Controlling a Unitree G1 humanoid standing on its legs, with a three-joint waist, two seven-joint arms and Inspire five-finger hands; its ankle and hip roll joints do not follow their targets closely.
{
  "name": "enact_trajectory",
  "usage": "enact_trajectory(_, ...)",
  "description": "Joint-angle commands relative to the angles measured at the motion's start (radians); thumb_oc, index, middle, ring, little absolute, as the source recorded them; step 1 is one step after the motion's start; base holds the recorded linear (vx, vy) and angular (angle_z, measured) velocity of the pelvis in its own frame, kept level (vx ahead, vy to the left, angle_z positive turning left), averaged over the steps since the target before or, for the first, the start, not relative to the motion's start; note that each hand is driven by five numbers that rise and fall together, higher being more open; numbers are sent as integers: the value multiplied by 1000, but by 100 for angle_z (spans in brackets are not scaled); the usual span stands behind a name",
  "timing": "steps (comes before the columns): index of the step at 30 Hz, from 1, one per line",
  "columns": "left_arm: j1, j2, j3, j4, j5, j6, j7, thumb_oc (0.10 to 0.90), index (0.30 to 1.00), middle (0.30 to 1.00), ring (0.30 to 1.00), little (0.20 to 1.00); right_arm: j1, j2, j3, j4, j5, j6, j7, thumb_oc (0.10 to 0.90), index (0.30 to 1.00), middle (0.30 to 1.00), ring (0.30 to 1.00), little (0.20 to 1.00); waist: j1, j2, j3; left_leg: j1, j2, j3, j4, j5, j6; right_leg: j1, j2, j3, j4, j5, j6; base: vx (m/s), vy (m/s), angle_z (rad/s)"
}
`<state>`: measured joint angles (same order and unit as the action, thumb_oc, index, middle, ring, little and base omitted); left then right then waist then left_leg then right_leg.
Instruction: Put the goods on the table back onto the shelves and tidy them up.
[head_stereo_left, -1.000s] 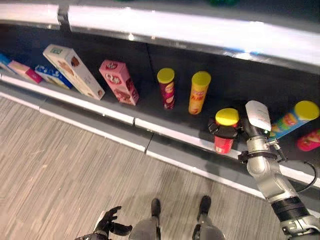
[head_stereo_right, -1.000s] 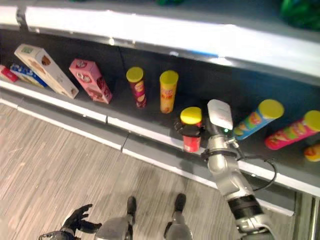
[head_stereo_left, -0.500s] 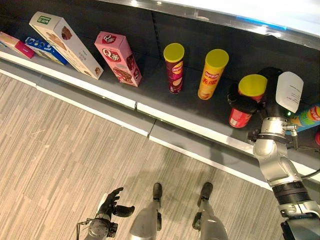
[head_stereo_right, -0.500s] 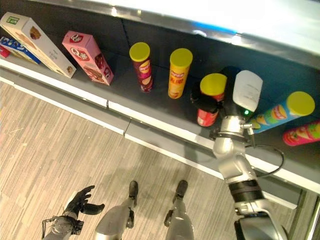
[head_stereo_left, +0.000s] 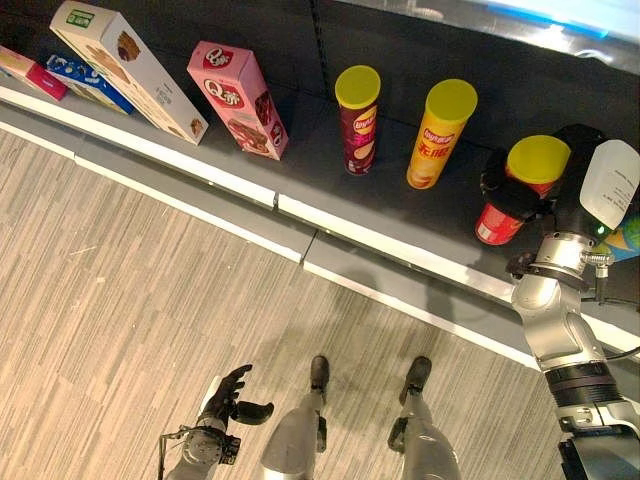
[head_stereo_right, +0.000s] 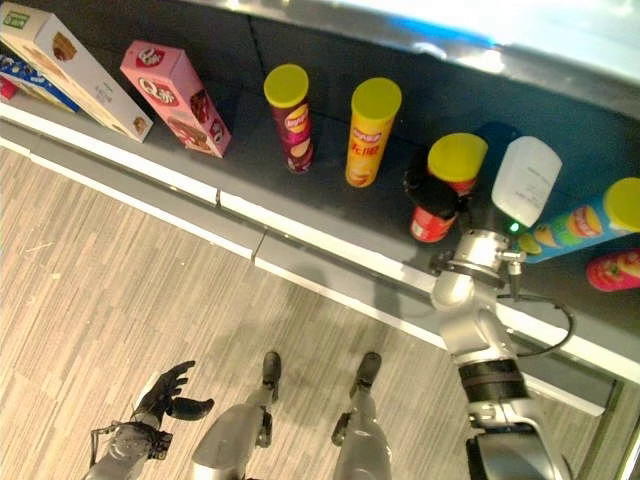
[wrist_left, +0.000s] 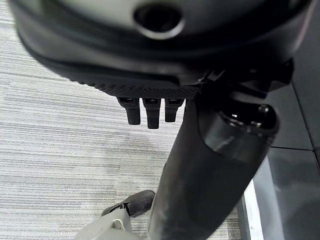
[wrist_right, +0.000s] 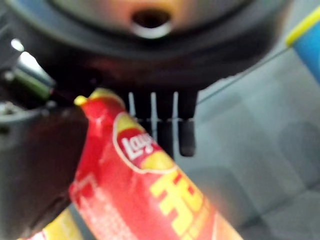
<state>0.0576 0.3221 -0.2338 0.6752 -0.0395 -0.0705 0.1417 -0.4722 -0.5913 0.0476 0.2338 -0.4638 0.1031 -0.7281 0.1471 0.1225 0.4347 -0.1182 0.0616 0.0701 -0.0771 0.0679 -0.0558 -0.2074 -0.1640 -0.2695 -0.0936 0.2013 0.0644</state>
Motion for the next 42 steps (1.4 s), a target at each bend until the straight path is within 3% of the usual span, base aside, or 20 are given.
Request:
enact_trajectory(1, 20, 93, -35, -5, -36, -41, 44, 800, 900, 900, 900, 900, -136, -40, -58, -20, -4, -38, -111, 400, 300, 300, 300, 300, 5, -37, -70, -67, 1, -127, 56, -69, -23, 70, -161, -18, 74, -102, 158, 0, 0, 0)
enact_trajectory(30, 8, 97, -60, -31, -33, -50, 56, 800, 900, 900, 900, 900, -172, -50, -79, 69, 55, -18, -192, 400, 300, 300, 300, 300, 1, -12, -68, -94, -9, -129, 51, -68, -26, 46, -172, -26, 68, -96, 165, 0, 0, 0)
enact_trajectory(32, 8, 96, -60, -29, -31, -49, 56, 800, 900, 900, 900, 900, -167, -48, -79, 69, 54, -18, -191, 588, 582, 582, 582, 582, 0, -12, -71, -90, -9, -129, 47, -69, -26, 49, -172, -26, 66, -95, 166, 0, 0, 0)
enact_trajectory(33, 9, 96, -60, -30, -30, -48, 57, 800, 900, 900, 900, 900, -165, -46, -80, 67, 55, -19, -191, 762, 844, 844, 844, 844, -1, -11, -72, -88, -9, -128, 46, -69, -25, 50, -173, -27, 66, -95, 167, 0, 0, 0)
enact_trajectory(34, 9, 95, -61, -30, -29, -48, 57, 800, 900, 900, 900, 900, -163, -42, -80, 66, 57, -21, -192, 800, 900, 900, 900, 900, -1, -11, -74, -86, -10, -127, 44, -69, -25, 51, -173, -27, 66, -95, 167, 0, 0, 0)
enact_trajectory(42, 8, 93, -59, -29, -20, -45, 59, 800, 900, 900, 900, 900, -141, -36, -88, 59, 59, -21, -193, 800, 900, 900, 900, 900, -7, -13, -80, -77, -9, -123, 45, -73, -25, 59, -174, -27, 65, -97, 168, 0, 0, 0)
